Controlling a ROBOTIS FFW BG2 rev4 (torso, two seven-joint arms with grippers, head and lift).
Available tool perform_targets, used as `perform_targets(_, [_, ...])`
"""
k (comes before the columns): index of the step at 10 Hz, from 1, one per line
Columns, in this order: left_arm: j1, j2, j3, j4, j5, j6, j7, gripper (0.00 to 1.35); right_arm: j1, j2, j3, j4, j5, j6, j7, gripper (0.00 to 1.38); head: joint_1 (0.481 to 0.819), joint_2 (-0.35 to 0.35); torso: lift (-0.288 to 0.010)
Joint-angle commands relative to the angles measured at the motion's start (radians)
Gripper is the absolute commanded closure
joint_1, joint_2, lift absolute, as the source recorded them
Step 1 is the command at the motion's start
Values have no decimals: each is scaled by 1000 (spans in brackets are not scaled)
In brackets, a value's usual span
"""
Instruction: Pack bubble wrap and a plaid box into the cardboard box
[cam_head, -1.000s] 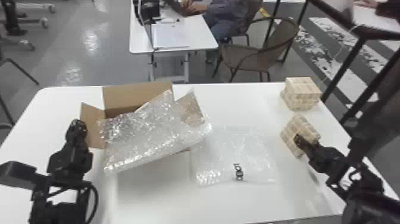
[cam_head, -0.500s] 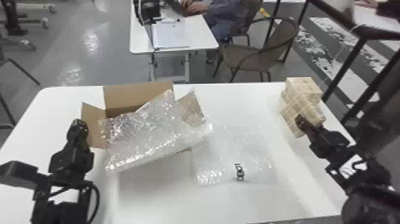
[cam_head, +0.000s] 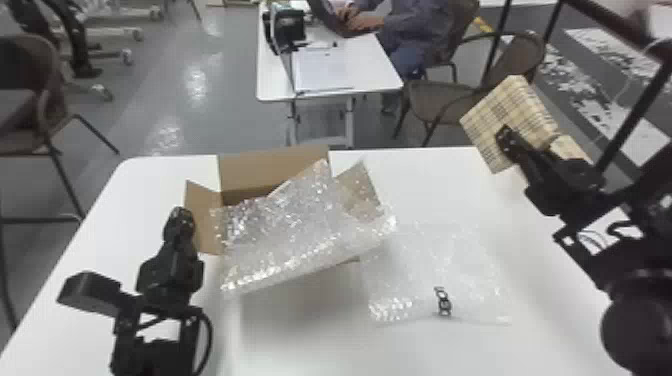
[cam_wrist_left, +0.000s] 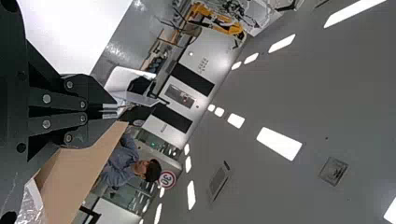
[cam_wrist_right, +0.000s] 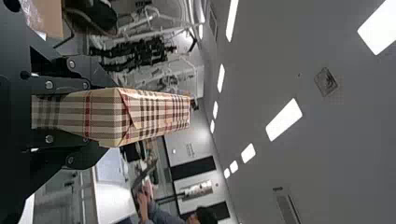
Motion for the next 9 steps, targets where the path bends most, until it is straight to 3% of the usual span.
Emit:
perform_targets(1, [-1,0,-2,2,1,1,0,1204,-36,-14,132,10,-58,33,0,1033,649,83,-110])
perform_targets(3, [-6,-2,-5,5,-1,1,0,1204,-84,-36,274,59,-134,62,2,1033,639,151,-110])
perform_targets(6, [-8,-2,-5,7,-1,1,0,1204,-138,-45,437,187,-246,110,16,1033,648,270,-110])
perform_targets(9, [-9,-2,-9,8,2,0,0,1204,-161,-43,472,266,-251,116,23,1033,670,320,-110])
